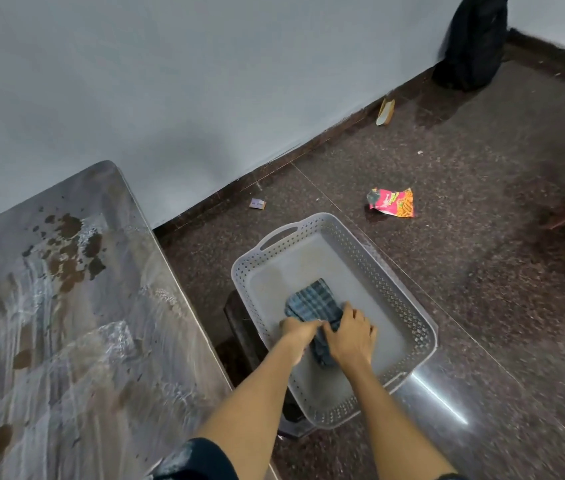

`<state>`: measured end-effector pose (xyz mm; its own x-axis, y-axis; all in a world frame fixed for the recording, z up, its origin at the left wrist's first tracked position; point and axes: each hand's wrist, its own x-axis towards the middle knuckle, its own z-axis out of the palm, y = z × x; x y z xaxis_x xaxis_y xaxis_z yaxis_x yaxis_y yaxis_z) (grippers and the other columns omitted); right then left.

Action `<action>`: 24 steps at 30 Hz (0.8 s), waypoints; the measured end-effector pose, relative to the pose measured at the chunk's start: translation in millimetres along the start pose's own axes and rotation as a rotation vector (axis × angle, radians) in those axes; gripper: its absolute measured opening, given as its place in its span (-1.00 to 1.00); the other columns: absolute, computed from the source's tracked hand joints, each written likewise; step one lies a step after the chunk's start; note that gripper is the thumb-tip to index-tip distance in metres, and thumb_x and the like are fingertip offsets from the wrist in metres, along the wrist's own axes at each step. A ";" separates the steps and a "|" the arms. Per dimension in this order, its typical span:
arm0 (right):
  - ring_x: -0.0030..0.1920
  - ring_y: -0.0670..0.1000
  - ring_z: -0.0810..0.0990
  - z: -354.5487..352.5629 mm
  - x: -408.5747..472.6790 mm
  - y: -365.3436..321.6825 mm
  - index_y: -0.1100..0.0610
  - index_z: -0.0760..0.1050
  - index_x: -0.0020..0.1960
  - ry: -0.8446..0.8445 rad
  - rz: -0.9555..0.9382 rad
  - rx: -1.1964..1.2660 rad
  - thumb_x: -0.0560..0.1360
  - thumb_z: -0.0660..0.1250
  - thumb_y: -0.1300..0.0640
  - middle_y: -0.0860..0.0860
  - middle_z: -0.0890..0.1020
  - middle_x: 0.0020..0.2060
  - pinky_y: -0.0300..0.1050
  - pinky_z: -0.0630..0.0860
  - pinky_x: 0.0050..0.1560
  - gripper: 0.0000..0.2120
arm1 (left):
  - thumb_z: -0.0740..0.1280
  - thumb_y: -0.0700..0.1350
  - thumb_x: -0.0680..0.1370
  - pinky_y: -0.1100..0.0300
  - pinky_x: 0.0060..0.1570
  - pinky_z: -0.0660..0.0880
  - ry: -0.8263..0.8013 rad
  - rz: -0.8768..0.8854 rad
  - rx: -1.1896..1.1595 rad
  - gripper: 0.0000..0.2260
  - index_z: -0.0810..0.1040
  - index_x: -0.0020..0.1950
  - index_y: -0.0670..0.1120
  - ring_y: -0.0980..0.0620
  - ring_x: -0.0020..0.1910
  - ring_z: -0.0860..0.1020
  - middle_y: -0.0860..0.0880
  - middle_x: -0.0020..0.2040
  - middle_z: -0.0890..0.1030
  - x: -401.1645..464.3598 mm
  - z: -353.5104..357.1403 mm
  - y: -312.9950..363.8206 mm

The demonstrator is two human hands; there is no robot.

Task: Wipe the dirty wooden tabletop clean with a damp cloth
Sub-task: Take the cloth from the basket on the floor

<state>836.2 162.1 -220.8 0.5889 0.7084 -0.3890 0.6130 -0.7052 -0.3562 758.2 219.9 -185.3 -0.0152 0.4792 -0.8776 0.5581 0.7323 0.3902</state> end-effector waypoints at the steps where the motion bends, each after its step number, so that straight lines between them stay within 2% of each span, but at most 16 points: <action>1: 0.28 0.13 0.36 2.4 2.6 -1.5 0.12 0.23 0.37 -0.005 0.028 0.020 0.52 0.19 -0.08 0.10 0.44 0.26 0.04 0.21 0.31 -0.50 | 0.37 -0.04 0.50 0.19 -0.36 0.44 -0.025 -0.004 -0.041 -0.58 0.40 0.26 -0.22 -0.03 -0.26 0.49 -0.10 -0.17 0.52 2.3 1.0 1.3; 3: 0.16 0.16 0.47 5.4 7.4 -5.0 0.13 0.41 0.17 -0.006 0.061 0.129 0.49 0.24 -0.02 0.11 0.55 0.10 0.03 0.32 0.18 -0.68 | 0.34 -0.06 0.52 0.11 -0.10 0.50 -0.065 -0.022 -0.111 -0.64 0.41 0.23 -0.21 -0.11 -0.05 0.53 -0.13 -0.03 0.54 1.2 2.0 4.3; 4: 0.05 0.18 0.52 5.2 8.4 -8.3 0.15 0.46 0.03 -0.003 0.058 0.220 0.48 0.26 0.03 0.14 0.59 -0.01 -0.01 0.39 0.05 -0.78 | 0.32 -0.05 0.54 0.08 0.00 0.50 -0.074 -0.026 -0.131 -0.68 0.42 0.20 -0.20 -0.12 -0.02 0.52 -0.14 -0.01 0.53 0.9 1.5 5.4; 5: -0.06 0.19 0.55 4.8 9.0 -10.9 0.17 0.45 -0.09 -0.006 0.048 0.325 0.47 0.27 0.09 0.17 0.60 -0.11 -0.05 0.41 -0.11 -0.86 | 0.30 -0.04 0.55 0.07 0.04 0.49 -0.079 -0.029 -0.147 -0.70 0.42 0.17 -0.19 -0.10 -0.08 0.51 -0.12 -0.08 0.51 -0.4 1.0 6.7; 7: -0.23 0.15 0.52 -3.0 5.5 -18.2 0.20 0.40 -0.19 -0.020 0.034 0.498 0.47 0.28 0.19 0.16 0.56 -0.26 -0.12 0.32 -0.31 -0.89 | 0.27 0.00 0.56 0.07 0.03 0.50 -0.078 -0.035 -0.166 -0.67 0.42 0.20 -0.19 -0.04 -0.19 0.45 -0.08 -0.18 0.46 -5.5 -0.6 9.1; 9: -0.27 0.12 0.49 -15.2 -1.6 -25.8 0.21 0.39 -0.21 -0.012 0.029 0.609 0.47 0.28 0.23 0.11 0.52 -0.32 -0.10 0.33 -0.38 -0.89 | 0.25 0.02 0.57 0.10 -0.06 0.49 -0.075 -0.023 -0.190 -0.65 0.44 0.22 -0.19 -0.03 -0.19 0.48 -0.09 -0.15 0.50 -15.6 -4.6 12.5; 10: -0.27 0.13 0.50 -24.2 -6.4 -31.2 0.20 0.39 -0.22 -0.016 0.030 0.664 0.47 0.28 0.23 0.09 0.51 -0.34 -0.10 0.38 -0.37 -0.89 | 0.25 0.01 0.57 0.12 -0.11 0.48 -0.068 -0.002 -0.206 -0.66 0.44 0.22 -0.20 -0.06 -0.12 0.53 -0.12 -0.08 0.55 -22.6 -8.4 15.6; 12: -0.26 0.14 0.54 -42.1 -15.7 -40.5 0.17 0.40 -0.21 -0.030 0.025 0.760 0.46 0.28 0.22 0.11 0.53 -0.33 0.03 0.50 -0.26 -0.91 | 0.25 -0.01 0.57 0.16 -0.19 0.45 -0.060 0.052 -0.224 -0.66 0.43 0.22 -0.22 -0.10 0.03 0.56 -0.17 0.06 0.58 -39.2 -17.9 23.3; 13: -0.25 0.14 0.56 -53.0 -20.8 -46.0 0.17 0.41 -0.19 -0.032 0.011 0.793 0.46 0.29 0.21 0.13 0.55 -0.31 0.09 0.53 -0.20 -0.92 | 0.26 0.00 0.57 0.17 -0.23 0.45 -0.066 0.085 -0.223 -0.66 0.44 0.22 -0.21 -0.08 -0.02 0.57 -0.15 0.01 0.57 -49.6 -25.3 27.6; 15: -0.23 0.12 0.60 -75.9 -32.6 -59.3 0.17 0.44 -0.15 -0.025 -0.028 0.850 0.46 0.31 0.20 0.15 0.59 -0.25 0.10 0.57 -0.17 -0.94 | 0.28 0.02 0.55 0.22 -0.32 0.44 -0.085 0.156 -0.230 -0.66 0.47 0.20 -0.19 0.02 -0.24 0.51 -0.07 -0.19 0.52 -69.7 -44.3 35.3; 17: -0.22 0.05 0.59 -99.9 -47.4 -75.2 0.18 0.44 -0.12 -0.013 -0.081 0.933 0.47 0.31 0.22 0.11 0.58 -0.24 -0.05 0.56 -0.24 -0.94 | 0.29 0.02 0.54 0.25 -0.36 0.43 -0.112 0.227 -0.245 -0.70 0.51 0.15 -0.16 0.09 -0.32 0.46 -0.02 -0.24 0.51 -87.3 -63.2 41.3; 20: -0.23 -0.05 0.57 -129.0 -77.2 -105.9 0.20 0.45 -0.04 -0.030 -0.158 1.041 0.50 0.29 0.24 0.05 0.58 -0.21 -0.35 0.48 -0.39 -0.94 | 0.30 -0.01 0.55 0.28 -0.34 0.42 -0.121 0.355 -0.281 -0.78 0.51 0.13 -0.08 0.10 -0.21 0.51 0.00 -0.10 0.58 -118.9 -99.7 45.1; 24: -0.15 -0.03 0.62 -147.5 -129.2 -151.2 0.20 0.50 0.02 -0.101 -0.231 1.164 0.53 0.27 0.20 0.06 0.63 -0.13 -0.35 0.51 -0.38 -0.90 | 0.37 -0.08 0.51 0.23 -0.21 0.52 -0.041 0.525 -0.340 -0.77 0.54 0.10 -0.16 0.06 -0.14 0.58 -0.04 -0.06 0.62 -160.9 -158.1 29.8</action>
<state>745.1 181.5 8.7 0.4512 0.8534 -0.2608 -0.1779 -0.2004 -0.9634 646.1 241.1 11.6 0.2248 0.8029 -0.5521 0.1876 0.5203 0.8331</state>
